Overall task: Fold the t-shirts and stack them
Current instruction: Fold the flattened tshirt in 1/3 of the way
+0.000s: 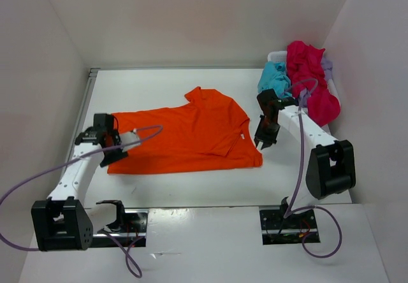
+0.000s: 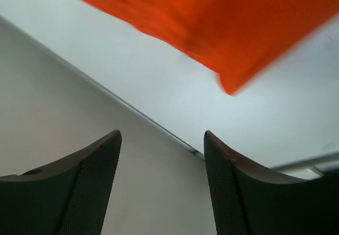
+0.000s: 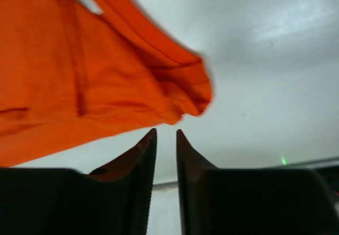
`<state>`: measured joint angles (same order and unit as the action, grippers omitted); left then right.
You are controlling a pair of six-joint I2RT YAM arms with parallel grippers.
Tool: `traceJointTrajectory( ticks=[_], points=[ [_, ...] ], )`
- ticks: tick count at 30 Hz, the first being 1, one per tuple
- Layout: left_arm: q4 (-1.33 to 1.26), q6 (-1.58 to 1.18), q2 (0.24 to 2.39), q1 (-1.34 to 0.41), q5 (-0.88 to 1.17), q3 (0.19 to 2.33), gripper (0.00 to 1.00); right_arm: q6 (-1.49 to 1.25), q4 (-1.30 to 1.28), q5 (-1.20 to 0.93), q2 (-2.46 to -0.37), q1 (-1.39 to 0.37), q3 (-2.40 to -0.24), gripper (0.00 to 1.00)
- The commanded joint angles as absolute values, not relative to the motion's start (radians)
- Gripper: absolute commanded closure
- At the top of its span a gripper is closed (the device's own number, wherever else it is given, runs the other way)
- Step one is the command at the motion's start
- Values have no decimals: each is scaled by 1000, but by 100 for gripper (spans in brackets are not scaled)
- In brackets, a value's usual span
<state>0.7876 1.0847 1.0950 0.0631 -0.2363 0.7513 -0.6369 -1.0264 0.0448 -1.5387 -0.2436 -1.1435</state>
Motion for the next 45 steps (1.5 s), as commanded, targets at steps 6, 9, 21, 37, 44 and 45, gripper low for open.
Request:
traceJointTrajectory(
  ticks=[6,9,21,37,44,45],
  points=[
    [603,876,1287,-195,98,1129,27,-646,-812,-63,-1663,-305,-1221,96],
    [546,876,1418,-395,109,1209,23,-682,-743,-83,-1675,-305,-1129,100],
    [278,716,1821,-825,316,1376,38,-802,-552,-97,-1563,-192,-924,100],
    [324,779,1950,-905,385,1397,58,-762,-499,-135,-1554,-132,-847,100],
    [293,779,1977,-905,345,1397,68,-753,-499,-146,-1536,-132,-827,100],
    [293,779,1977,-905,345,1397,70,-753,-499,-146,-1536,-132,-827,100]
  ],
)
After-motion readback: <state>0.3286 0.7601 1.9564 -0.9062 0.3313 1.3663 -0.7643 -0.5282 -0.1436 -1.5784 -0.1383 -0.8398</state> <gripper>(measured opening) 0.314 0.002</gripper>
